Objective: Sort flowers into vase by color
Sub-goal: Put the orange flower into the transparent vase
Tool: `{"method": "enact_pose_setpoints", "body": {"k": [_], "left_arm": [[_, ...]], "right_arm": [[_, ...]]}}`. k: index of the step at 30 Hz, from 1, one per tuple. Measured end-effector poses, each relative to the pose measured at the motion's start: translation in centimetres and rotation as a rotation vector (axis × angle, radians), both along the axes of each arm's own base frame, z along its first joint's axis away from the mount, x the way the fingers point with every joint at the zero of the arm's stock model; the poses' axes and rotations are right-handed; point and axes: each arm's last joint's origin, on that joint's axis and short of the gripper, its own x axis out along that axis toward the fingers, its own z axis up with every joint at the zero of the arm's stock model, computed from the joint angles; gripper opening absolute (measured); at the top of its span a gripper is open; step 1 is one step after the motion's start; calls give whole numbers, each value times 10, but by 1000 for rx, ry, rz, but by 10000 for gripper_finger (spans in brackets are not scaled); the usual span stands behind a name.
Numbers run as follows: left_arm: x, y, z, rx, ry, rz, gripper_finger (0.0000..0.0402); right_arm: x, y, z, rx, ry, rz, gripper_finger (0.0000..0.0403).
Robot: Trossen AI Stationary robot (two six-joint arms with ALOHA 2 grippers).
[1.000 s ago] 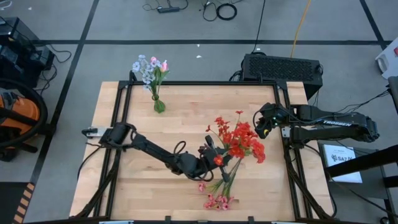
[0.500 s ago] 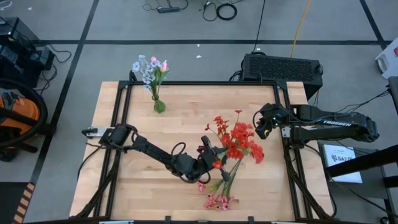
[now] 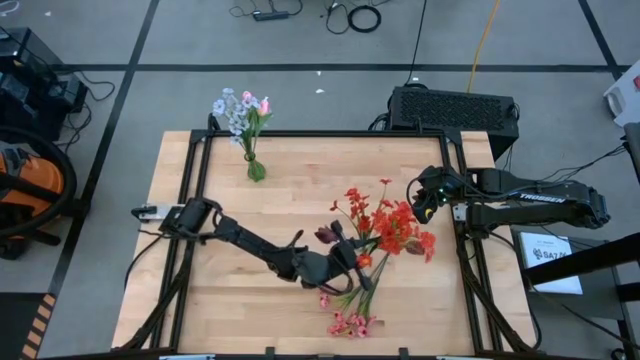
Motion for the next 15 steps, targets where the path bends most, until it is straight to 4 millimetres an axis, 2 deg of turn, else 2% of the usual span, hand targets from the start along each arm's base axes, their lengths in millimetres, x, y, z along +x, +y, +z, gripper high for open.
{"method": "enact_pose_setpoints", "body": {"k": [7,15], "left_arm": [[3,8,-3,-85,-15,19,46],[2,6,-3,-84,-9,16,110]], "right_arm": [[0,0,0,0,0,0,98],[0,0,0,0,-1,0,98]]}}
